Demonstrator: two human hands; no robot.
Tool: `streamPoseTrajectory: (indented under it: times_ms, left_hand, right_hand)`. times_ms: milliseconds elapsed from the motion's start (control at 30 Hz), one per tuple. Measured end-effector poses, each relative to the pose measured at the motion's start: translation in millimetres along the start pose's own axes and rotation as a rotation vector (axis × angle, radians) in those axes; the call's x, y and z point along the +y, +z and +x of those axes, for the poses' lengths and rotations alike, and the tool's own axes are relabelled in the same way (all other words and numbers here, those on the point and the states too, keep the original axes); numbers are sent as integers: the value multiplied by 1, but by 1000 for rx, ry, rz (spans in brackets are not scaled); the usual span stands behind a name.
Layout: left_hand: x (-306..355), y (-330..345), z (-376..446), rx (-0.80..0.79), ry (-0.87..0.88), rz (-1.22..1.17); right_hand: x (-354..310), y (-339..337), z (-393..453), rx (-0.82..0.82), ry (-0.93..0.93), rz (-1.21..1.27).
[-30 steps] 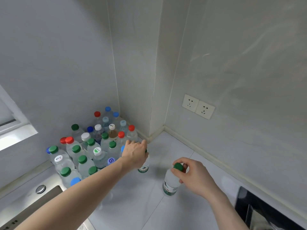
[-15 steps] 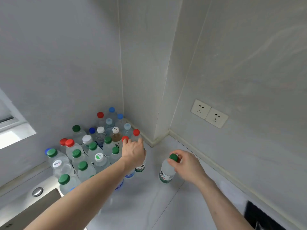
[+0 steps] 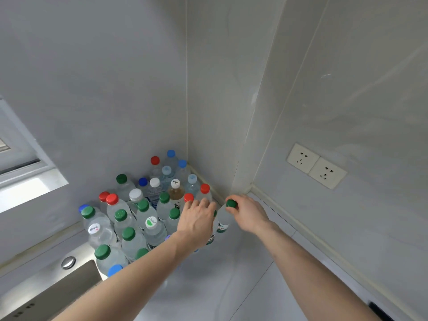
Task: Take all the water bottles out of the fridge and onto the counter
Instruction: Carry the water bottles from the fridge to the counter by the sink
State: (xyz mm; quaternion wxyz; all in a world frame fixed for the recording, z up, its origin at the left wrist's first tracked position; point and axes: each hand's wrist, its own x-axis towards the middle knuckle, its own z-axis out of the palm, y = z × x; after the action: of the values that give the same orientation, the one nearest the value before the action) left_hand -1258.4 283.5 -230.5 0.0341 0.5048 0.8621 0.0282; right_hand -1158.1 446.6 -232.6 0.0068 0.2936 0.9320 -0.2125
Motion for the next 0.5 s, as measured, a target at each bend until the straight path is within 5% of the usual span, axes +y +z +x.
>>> streamPoseTrajectory:
  times_ms: [500]
  left_hand:
    - [-3, -2, -34, -73, 8, -74]
  right_hand:
    - [-15, 9, 18, -73, 54, -30]
